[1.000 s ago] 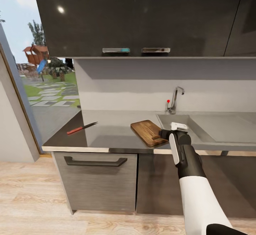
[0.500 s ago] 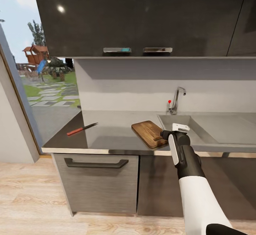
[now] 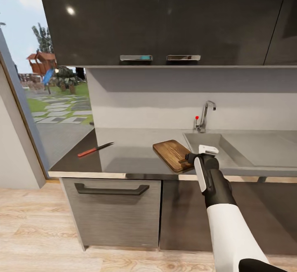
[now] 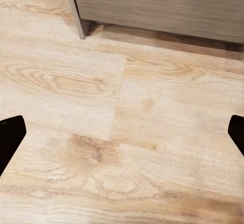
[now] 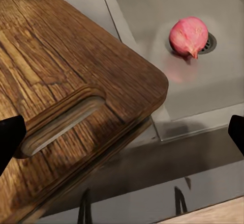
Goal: In the kitchen, take the Vidalia onion out of the sink, dice it on the chopping board with the paring knife, put the diced onion into the bowl on the countertop, then place both the paring knife and the chopping board into the sink.
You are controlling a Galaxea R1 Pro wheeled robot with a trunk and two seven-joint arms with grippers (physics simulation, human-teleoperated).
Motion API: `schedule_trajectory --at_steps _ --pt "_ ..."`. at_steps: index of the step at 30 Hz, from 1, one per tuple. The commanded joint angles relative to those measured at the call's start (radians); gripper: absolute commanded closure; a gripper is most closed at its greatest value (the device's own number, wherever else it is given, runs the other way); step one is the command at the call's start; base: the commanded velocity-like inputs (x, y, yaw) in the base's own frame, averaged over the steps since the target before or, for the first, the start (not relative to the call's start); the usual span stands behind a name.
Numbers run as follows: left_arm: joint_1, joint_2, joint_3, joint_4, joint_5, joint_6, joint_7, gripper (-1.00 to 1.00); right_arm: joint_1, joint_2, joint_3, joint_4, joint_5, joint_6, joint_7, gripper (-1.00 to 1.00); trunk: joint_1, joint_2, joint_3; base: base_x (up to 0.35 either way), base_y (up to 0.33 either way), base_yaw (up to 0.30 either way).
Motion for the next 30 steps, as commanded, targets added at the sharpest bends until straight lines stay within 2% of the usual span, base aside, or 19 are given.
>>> schedule_trajectory --at_steps 1,10,18,25,30 --pt "0.0 0.0 -0.003 -0.002 0.01 -0.001 0.0 -1.0 -0.001 0.001 -0.002 0.005 0.004 -0.001 -0.001 -1.0 0.0 -0.001 -0.001 0.0 0.0 0.0" --pt "0.0 0.001 -0.003 -0.002 0.009 -0.001 0.0 -1.0 -0.001 0.001 -0.001 0.023 0.002 -0.021 -0.065 -1.0 0.0 -0.001 -0.001 0.059 0.073 0.0" --pt "0.0 0.001 -0.005 -0.001 0.01 -0.001 0.0 -1.0 -0.001 0.001 -0.002 0.024 0.002 -0.023 -0.072 -1.0 0.0 -0.001 -0.001 0.123 0.141 0.0" --pt "0.0 0.0 -0.005 -0.001 0.01 -0.001 0.0 -1.0 -0.001 0.001 -0.002 0.024 0.002 -0.023 -0.08 -1.0 0.0 -0.001 -0.001 0.022 0.019 0.0" --pt "0.0 0.0 -0.005 -0.001 0.01 -0.001 0.0 -1.0 -0.001 0.001 -0.002 0.024 0.002 -0.023 -0.111 -1.0 0.0 -0.001 -0.001 0.002 0.002 0.0"
